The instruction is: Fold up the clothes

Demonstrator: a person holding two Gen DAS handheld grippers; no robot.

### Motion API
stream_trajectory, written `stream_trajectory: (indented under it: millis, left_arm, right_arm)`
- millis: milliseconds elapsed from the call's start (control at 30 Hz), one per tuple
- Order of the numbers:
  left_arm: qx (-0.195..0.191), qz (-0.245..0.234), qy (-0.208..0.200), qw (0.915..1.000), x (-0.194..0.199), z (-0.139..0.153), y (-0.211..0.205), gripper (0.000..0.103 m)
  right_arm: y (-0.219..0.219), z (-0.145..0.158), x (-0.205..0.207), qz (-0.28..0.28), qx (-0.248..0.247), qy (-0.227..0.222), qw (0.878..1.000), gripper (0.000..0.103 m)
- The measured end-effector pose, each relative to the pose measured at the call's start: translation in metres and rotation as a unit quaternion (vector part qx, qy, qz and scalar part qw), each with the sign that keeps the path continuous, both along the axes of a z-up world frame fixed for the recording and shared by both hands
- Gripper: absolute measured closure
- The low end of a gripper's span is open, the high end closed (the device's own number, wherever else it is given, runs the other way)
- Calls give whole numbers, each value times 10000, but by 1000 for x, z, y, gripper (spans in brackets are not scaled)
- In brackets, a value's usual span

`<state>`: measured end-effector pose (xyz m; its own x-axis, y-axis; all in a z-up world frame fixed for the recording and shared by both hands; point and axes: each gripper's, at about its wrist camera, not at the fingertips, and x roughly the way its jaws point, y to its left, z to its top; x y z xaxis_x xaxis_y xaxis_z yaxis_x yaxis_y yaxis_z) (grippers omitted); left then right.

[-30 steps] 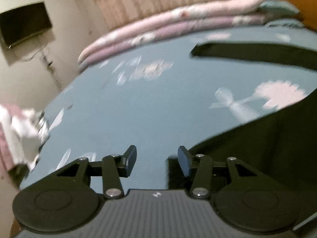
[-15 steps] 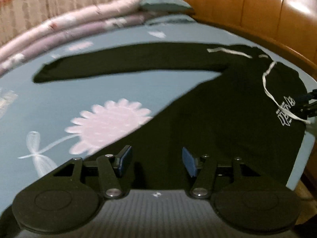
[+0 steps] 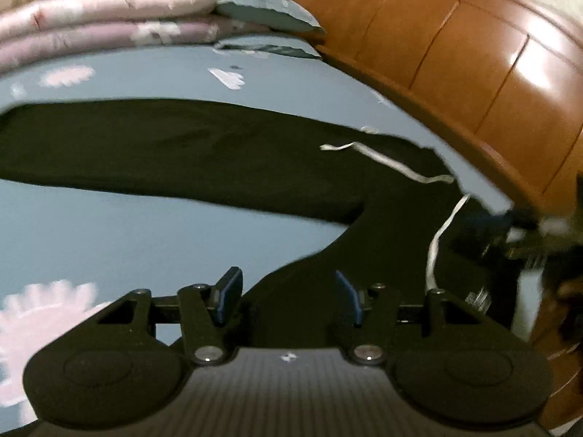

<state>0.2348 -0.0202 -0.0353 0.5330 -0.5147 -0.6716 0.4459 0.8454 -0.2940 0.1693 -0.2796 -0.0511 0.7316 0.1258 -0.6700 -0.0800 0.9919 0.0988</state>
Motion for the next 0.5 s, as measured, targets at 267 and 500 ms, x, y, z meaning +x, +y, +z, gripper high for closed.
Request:
stream_trajectory:
  millis: [267, 500]
  left_arm:
    - [-450, -79, 690, 9966, 46, -25, -36, 47]
    - [-586, -547, 876, 9929, 48, -24, -68, 42]
  right_arm:
    - [-18, -13, 11, 137, 449, 327, 9984, 22]
    - [-28, -13, 16, 251, 740, 328, 9964, 22]
